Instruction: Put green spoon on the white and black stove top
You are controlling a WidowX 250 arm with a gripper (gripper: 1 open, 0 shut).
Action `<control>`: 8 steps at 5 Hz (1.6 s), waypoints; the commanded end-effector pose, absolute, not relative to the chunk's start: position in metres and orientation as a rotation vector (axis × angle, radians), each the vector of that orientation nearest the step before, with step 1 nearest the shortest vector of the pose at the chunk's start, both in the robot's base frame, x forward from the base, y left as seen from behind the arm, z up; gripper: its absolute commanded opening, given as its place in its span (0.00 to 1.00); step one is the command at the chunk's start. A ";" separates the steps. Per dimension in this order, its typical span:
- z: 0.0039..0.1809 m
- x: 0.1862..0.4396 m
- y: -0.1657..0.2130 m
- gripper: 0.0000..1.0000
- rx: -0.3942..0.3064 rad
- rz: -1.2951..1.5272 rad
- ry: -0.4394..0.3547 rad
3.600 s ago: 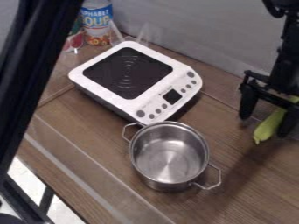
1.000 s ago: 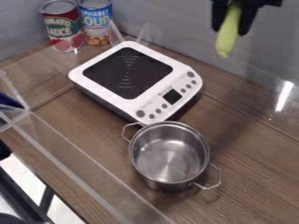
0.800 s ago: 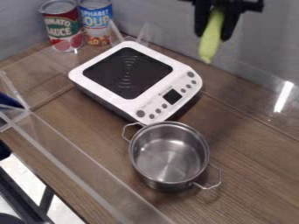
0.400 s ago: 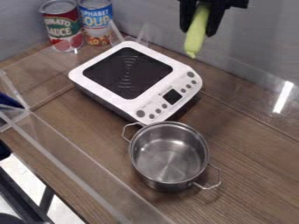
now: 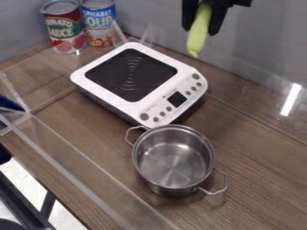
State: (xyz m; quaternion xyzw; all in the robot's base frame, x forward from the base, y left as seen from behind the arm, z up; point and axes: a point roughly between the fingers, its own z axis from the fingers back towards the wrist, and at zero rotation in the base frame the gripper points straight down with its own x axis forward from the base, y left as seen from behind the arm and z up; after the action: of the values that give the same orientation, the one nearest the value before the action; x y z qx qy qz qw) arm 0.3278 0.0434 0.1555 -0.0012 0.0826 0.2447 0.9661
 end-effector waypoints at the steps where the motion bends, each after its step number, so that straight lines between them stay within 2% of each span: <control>1: 0.156 0.322 0.055 0.00 0.000 0.564 0.135; 3: 0.141 0.312 0.020 0.00 0.002 0.551 0.151; 5: 0.148 0.296 0.073 0.00 0.036 0.667 0.145; 6: 0.146 0.274 0.085 0.00 0.049 0.735 0.151; 7: 0.145 0.248 0.075 0.00 0.062 0.782 0.164; 8: 0.142 0.223 0.046 0.00 0.068 0.786 0.195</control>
State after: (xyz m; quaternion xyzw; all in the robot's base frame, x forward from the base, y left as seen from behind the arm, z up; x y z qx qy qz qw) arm 0.2253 0.0467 0.1306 0.0354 0.1169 0.3756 0.9187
